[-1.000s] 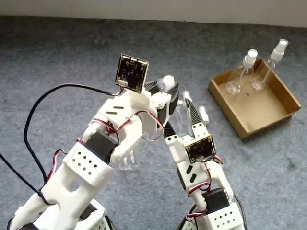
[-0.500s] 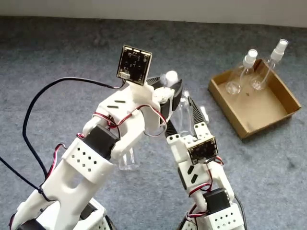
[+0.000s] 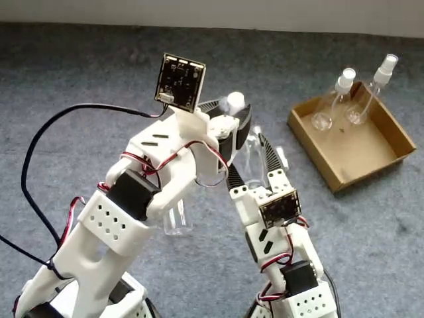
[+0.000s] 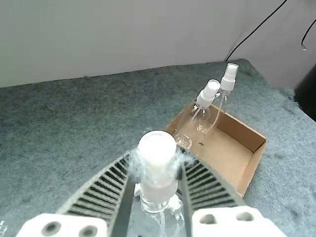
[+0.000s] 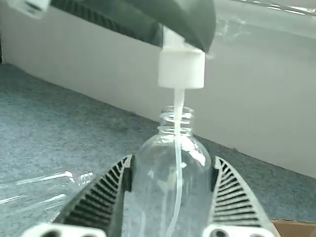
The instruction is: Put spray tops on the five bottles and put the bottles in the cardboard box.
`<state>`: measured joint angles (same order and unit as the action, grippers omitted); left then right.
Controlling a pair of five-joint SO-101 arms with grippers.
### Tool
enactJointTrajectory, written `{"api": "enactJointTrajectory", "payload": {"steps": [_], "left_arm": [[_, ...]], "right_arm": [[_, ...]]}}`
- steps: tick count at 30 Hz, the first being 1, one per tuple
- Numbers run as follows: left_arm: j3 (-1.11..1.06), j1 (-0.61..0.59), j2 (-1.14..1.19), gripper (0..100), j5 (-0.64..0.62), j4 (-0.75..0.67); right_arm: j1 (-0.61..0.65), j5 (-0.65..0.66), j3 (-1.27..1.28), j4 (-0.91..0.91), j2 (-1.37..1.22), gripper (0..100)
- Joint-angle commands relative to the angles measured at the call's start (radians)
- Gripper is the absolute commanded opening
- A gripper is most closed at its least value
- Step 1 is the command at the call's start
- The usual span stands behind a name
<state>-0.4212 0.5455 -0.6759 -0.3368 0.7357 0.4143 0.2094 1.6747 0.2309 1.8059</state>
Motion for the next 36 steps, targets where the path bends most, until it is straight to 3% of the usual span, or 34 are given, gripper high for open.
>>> {"api": "enactJointTrajectory", "payload": {"steps": [1,14,29,36], "left_arm": [[0.085,-0.008,-0.005,1,-0.014,0.006],[0.352,-0.021,0.213,1,-0.089,0.204],[0.357,-0.061,0.297,1,-0.149,0.206],[0.348,-0.061,0.298,1,-0.149,0.305]], "right_arm": [[-0.015,0.002,0.124,0.004,0.024,12.7],[-0.053,0.002,0.124,0.004,0.024,12.7],[-0.054,0.002,0.125,0.004,0.024,12.7],[-0.054,0.002,0.125,0.004,0.024,12.7]]}}
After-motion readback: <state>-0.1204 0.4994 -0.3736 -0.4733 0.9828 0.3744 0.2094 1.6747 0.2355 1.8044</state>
